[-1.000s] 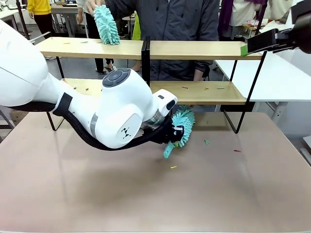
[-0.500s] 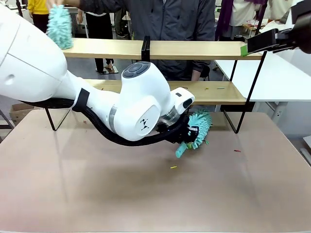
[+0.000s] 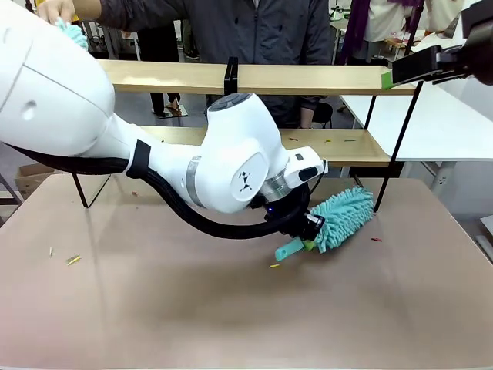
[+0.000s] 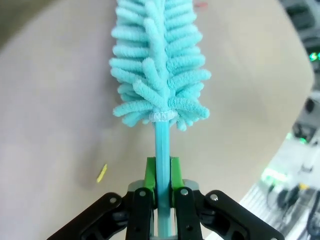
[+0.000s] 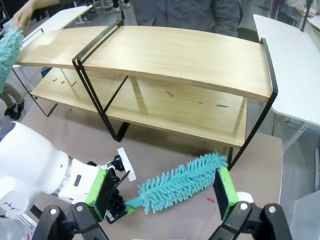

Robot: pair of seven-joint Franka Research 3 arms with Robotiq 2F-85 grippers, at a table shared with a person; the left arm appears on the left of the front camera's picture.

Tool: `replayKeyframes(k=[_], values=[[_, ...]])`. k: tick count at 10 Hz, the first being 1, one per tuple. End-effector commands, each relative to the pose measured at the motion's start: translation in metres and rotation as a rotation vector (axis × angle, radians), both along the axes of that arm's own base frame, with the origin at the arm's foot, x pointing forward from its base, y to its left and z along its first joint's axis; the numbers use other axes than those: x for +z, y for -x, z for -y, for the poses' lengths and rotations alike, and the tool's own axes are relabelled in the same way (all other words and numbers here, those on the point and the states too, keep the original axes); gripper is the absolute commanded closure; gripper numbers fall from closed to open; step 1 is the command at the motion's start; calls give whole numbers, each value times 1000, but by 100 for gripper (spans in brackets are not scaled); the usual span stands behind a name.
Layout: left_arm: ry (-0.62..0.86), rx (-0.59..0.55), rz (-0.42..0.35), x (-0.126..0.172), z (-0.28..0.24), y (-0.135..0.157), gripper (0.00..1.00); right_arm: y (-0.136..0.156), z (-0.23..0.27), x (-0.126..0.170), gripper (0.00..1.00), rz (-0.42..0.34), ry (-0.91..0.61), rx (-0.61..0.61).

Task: Clean the shelves.
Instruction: Clean a randomly selected level of the Shelf with the Duster.

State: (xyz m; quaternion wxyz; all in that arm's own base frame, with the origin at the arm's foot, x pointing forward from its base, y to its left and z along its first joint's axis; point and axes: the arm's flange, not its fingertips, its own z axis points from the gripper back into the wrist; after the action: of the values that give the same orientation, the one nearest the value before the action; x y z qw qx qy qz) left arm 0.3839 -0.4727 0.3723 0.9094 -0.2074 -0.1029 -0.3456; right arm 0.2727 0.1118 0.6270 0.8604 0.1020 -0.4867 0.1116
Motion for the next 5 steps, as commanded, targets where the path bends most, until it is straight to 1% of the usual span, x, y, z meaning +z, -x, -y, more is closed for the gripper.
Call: replayKeyframes(k=[1,3,4,5], values=[[-85,-217,-57,13,-34,3,87,-1,1,0,0,-1,4,4],[-112,-311,-74,19,-56,16,87,-1,1,0,0,-1,4,4],[-86,-341,-65,25,-64,24,87,-1,1,0,0,-1,4,4],[-22,-363,-63,35,-71,31,87,-1,1,0,0,-1,4,4]])
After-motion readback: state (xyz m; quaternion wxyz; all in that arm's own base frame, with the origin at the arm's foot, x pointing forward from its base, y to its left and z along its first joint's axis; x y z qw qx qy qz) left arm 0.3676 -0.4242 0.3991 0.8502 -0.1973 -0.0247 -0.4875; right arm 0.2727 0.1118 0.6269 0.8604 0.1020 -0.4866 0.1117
